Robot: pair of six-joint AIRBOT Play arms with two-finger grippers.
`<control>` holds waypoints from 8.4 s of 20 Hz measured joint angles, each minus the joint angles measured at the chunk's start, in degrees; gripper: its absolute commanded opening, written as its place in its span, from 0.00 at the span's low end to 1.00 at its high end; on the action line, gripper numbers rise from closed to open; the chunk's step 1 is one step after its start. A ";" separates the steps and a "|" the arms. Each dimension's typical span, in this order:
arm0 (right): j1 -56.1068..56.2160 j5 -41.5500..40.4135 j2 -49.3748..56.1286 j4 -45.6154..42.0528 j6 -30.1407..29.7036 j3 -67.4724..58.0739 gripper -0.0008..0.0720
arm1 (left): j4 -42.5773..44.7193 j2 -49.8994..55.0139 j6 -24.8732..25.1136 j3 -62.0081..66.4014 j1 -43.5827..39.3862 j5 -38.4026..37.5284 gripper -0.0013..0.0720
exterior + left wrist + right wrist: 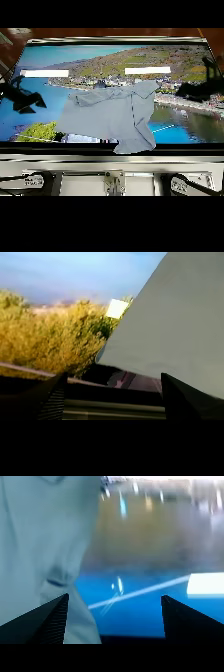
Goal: Fold the shirts.
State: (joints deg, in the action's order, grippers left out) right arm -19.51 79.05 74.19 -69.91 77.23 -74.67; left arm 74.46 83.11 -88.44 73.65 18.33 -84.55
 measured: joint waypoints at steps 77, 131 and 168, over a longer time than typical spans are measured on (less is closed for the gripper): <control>17.81 -24.92 17.35 0.96 4.46 -11.61 0.10 | -10.86 -9.33 5.44 -2.95 -3.39 30.29 0.07; -2.45 1.68 0.68 3.82 -4.61 25.83 0.89 | -19.32 -8.55 13.05 -39.87 6.60 18.93 0.07; 12.20 -17.94 5.92 12.20 0.50 12.55 0.10 | -15.61 -2.14 10.56 -12.72 1.16 8.63 0.98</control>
State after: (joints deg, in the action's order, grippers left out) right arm -7.31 61.10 80.12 -57.71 77.73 -62.13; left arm 58.85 80.97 -77.89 60.93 19.49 -75.92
